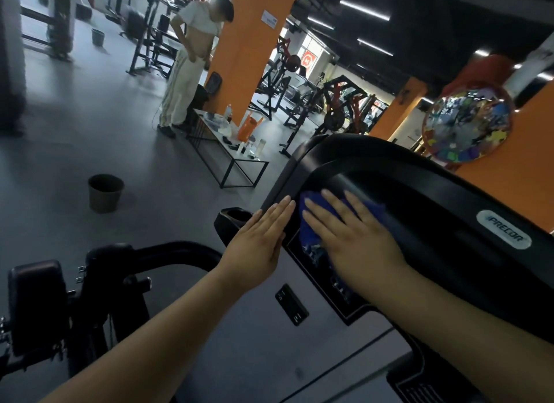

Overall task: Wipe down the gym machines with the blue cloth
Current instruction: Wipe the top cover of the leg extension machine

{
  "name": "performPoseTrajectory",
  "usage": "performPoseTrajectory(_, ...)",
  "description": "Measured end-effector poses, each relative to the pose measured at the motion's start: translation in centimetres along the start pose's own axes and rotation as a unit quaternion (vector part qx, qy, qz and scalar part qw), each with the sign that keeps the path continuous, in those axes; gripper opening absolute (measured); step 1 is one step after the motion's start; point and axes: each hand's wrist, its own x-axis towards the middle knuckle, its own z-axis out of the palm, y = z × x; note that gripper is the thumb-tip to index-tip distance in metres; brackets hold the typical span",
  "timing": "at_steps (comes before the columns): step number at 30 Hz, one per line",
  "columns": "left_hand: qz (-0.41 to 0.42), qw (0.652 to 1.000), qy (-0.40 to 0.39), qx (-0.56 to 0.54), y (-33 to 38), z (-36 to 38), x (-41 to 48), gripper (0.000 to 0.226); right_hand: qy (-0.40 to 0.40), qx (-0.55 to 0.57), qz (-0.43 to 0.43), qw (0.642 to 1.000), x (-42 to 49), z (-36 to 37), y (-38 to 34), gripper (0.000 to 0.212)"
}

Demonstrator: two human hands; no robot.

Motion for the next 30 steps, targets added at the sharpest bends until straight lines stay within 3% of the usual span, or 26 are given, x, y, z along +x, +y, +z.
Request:
performPoseTrajectory(4,-0.028,0.998,-0.012,-0.052,-0.2,0.4,-0.4,0.072,0.007,0.014,0.052,0.999,3.3,-0.2,-1.4,0.081)
performPoseTrajectory(9,-0.022,0.999,-0.02,-0.038,-0.7,0.0,-1.0,0.073,-0.06,-0.005,-0.012,0.998,-3.6,1.3,-3.4,0.081)
performPoseTrajectory(15,-0.062,0.996,-0.018,-0.068,-0.6,0.2,-0.7,0.075,-0.011,0.005,0.038,0.999,1.9,1.2,-3.6,0.08)
performPoseTrajectory(20,-0.072,0.995,-0.032,-0.061,-0.8,-0.1,-0.8,0.074,-0.099,-0.048,-0.041,0.993,-2.3,1.4,-4.9,0.082)
performPoseTrajectory(25,-0.077,0.994,-0.032,-0.07,-0.6,0.1,-0.7,0.078,-0.061,-0.002,0.038,0.997,0.9,0.4,-4.0,0.077)
performPoseTrajectory(30,-0.079,0.994,-0.041,-0.066,-1.0,-0.8,-0.8,0.08,-0.146,-0.055,-0.075,0.985,0.9,1.2,-6.7,0.076)
